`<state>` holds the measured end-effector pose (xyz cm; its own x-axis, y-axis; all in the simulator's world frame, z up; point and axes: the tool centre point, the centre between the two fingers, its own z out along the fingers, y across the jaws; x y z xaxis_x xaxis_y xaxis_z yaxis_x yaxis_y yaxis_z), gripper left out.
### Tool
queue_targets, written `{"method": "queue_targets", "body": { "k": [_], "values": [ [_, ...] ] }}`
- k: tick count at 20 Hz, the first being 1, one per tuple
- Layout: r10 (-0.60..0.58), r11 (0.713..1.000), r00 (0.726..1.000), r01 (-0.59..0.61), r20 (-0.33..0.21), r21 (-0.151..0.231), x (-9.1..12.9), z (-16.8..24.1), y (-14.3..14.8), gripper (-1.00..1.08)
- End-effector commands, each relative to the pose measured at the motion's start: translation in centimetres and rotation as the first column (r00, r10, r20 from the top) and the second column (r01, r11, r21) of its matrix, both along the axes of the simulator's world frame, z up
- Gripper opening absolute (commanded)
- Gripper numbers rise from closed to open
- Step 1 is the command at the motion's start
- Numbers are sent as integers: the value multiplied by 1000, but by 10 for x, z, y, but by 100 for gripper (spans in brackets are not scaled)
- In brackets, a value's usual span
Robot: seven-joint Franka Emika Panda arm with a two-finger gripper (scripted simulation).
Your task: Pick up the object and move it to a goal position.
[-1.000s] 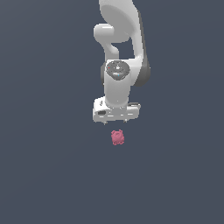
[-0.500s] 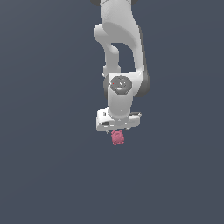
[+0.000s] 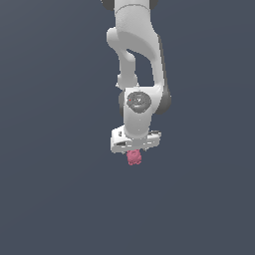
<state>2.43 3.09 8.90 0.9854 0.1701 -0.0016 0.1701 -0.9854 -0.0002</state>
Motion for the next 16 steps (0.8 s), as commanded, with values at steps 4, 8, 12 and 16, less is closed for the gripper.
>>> {"method": "queue_targets", "body": {
  "k": [4,8,12,16],
  "values": [
    [0,1000,1000,0,0,0,0,-18,0,100],
    [1,1000,1000,-1,1,0,-1,-39,0,100],
    [1,1000,1000,-1,1,0,0,-49,0,100],
    [1,1000,1000,-1,1,0,1,-50,0,-100]
  ]
}}
